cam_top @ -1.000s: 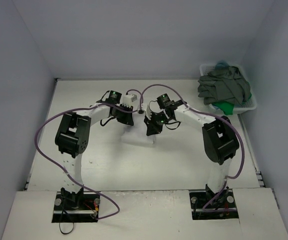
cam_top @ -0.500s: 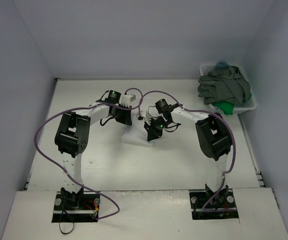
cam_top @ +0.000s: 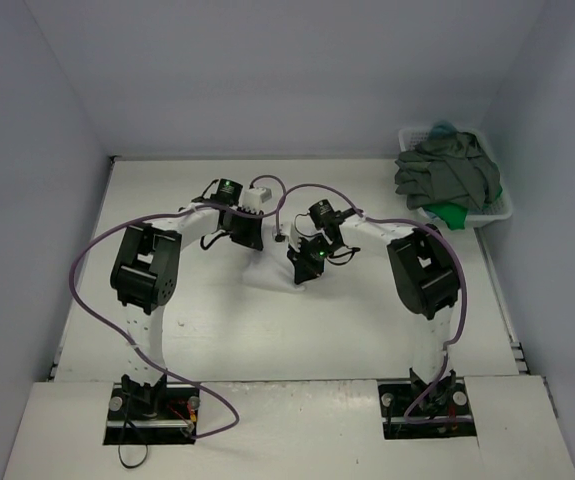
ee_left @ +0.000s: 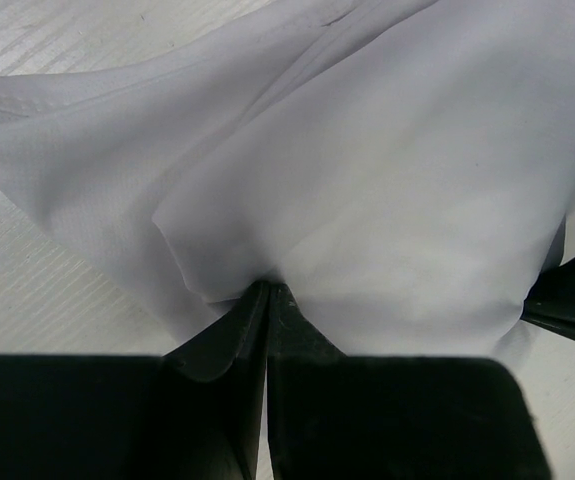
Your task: Fold and stack the t-shirts
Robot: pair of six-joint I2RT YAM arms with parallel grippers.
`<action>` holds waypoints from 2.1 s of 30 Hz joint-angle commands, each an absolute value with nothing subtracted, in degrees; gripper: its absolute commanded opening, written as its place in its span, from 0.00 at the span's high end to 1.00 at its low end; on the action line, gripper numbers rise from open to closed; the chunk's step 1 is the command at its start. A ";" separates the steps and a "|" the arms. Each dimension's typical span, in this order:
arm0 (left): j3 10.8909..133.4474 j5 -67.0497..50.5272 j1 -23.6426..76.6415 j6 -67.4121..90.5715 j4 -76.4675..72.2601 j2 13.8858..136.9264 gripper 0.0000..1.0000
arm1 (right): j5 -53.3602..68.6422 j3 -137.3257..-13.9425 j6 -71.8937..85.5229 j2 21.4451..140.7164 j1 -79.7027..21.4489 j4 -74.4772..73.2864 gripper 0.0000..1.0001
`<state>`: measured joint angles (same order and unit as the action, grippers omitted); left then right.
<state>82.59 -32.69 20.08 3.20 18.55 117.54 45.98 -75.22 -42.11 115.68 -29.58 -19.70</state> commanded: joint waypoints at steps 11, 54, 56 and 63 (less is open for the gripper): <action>90.52 -30.59 17.84 1.23 26.10 110.57 1.00 | 41.92 -81.56 -38.06 108.55 -28.48 -20.57 0.94; 85.87 -32.25 16.88 0.79 28.82 105.82 1.00 | 41.48 -90.61 -35.43 115.85 -23.55 -17.40 0.96; 85.78 -32.34 16.61 0.35 29.62 104.95 1.00 | 41.48 -91.05 -34.55 114.88 -23.73 -17.40 0.94; 83.67 -36.12 13.89 1.05 30.41 104.24 1.00 | 41.92 -92.72 -32.17 113.20 -26.01 -17.49 0.93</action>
<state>83.46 -33.10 15.38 1.41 29.93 107.44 40.91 -90.30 -34.02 117.05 -24.49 -17.96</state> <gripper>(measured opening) 0.002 0.070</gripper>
